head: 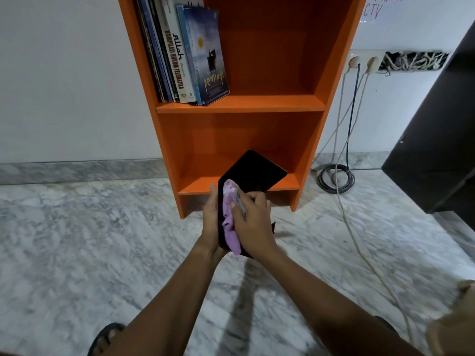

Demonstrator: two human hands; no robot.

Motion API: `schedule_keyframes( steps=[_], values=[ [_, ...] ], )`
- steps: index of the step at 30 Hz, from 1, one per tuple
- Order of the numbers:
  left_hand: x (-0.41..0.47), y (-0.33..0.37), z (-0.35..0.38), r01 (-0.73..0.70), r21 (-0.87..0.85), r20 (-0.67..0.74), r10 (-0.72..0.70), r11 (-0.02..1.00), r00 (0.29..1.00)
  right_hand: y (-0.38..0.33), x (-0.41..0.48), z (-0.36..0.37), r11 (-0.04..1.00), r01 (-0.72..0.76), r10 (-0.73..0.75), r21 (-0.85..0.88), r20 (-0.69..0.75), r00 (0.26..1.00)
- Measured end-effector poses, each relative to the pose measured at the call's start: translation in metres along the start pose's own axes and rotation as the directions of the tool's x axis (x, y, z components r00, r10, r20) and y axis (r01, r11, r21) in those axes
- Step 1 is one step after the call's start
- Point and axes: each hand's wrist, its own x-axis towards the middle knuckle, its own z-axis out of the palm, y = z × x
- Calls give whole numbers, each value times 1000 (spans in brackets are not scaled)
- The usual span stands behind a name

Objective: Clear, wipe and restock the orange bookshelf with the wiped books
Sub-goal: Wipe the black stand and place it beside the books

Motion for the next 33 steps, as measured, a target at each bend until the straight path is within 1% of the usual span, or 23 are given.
schedule_keyframes(
  steps=[1, 2, 4, 6, 8, 10, 13, 15, 17, 18, 20, 22, 24, 26, 28, 31, 33],
  values=[
    [3, 1, -2, -23, -52, 50, 26, 998, 998, 7, 0, -1, 1000, -9, 9, -28, -1, 1000],
    [5, 0, -2, -17, -119, 69, 25, 993, 997, 13, 0, -1, 998, -20, 21, -60, 0, 1000],
    [9, -3, -7, 23, -154, 99, -7, 988, 995, 22, -3, -3, 996, -45, 46, -80, 5, 999],
    [11, -7, -9, 53, -178, 161, -24, 983, 987, 31, -4, -7, 993, -76, 77, -92, 4, 997],
    [11, -8, -6, 20, -134, 145, 0, 991, 989, 44, -5, -12, 984, -79, 80, -158, 0, 997],
    [11, -9, -5, 29, -124, 143, -11, 992, 990, 59, -6, -16, 975, -82, 86, -209, 10, 996],
    [14, -12, -9, -1, -136, 110, 16, 991, 994, 73, -10, -24, 972, -123, 125, -203, -4, 992],
    [18, -9, -13, -39, -156, 108, 56, 987, 993, 79, -12, -31, 967, -174, 166, -188, -57, 985],
    [21, -5, -18, -27, -145, 129, 46, 989, 991, 77, -13, -36, 965, -223, 208, -136, -115, 971],
    [21, -3, -18, -20, -138, 118, 36, 990, 992, 71, -13, -38, 972, -210, 194, -102, -143, 971],
    [22, -2, -18, -47, -116, 89, 57, 992, 994, 53, -14, -38, 992, -119, 112, -35, -146, 983],
    [20, -4, -20, -65, -121, 96, 77, 991, 992, 29, -17, -32, 1000, 6, -6, 7, -59, 998],
    [19, -6, -21, -10, -96, 128, 22, 995, 992, 5, -26, -20, 994, 105, -107, 38, 64, 992],
    [22, -6, -25, 36, -99, 186, -17, 994, 982, -9, -38, -8, 986, 147, -155, 77, 103, 983],
    [23, -5, -28, 37, -91, 218, -16, 995, 976, -11, -47, -1, 978, 190, -197, 88, 80, 977],
    [22, -2, -28, 85, -113, 257, -54, 990, 965, -1, -51, -3, 963, 259, -263, 75, 53, 963],
    [19, -2, -22, 61, -153, 241, -22, 986, 970, 12, -47, -4, 976, 208, -211, 67, 52, 976]
  ],
)
